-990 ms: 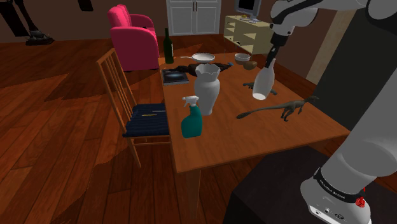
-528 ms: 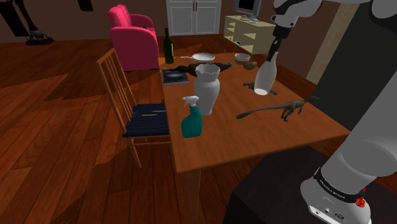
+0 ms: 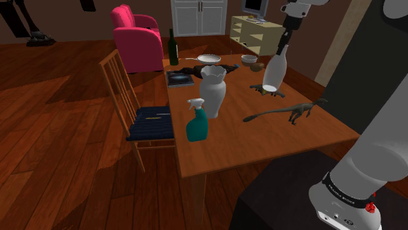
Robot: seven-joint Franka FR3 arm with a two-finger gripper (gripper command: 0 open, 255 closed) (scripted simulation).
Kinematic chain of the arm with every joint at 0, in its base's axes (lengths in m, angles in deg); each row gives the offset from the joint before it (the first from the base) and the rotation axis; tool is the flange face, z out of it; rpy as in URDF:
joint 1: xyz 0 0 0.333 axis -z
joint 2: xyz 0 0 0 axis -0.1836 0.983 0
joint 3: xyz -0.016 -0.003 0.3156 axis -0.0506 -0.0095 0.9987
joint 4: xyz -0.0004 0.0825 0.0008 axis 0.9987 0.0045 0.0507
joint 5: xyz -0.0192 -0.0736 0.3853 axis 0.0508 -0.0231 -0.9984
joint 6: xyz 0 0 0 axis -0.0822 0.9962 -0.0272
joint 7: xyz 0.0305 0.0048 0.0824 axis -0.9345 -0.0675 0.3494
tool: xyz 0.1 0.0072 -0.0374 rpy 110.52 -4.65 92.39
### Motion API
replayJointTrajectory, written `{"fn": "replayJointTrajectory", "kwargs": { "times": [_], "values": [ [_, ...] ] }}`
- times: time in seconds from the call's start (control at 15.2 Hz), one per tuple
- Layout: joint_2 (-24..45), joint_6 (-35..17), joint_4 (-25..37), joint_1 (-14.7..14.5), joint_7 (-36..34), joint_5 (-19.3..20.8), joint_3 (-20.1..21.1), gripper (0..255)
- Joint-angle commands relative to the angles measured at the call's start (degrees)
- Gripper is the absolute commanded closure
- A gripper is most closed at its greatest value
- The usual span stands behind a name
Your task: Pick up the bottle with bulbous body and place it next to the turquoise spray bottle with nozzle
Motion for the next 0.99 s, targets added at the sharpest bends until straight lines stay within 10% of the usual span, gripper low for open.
{"fn": "replayJointTrajectory", "kwargs": {
  "times": [0.0, 0.92],
  "values": [
    [0.21, 1.72, 1.90, 0.09, -0.06, -0.06, -0.06, 255],
    [2.95, 13.42, 15.93, 1.10, -0.22, -1.38, -0.60, 255]
  ]
}}
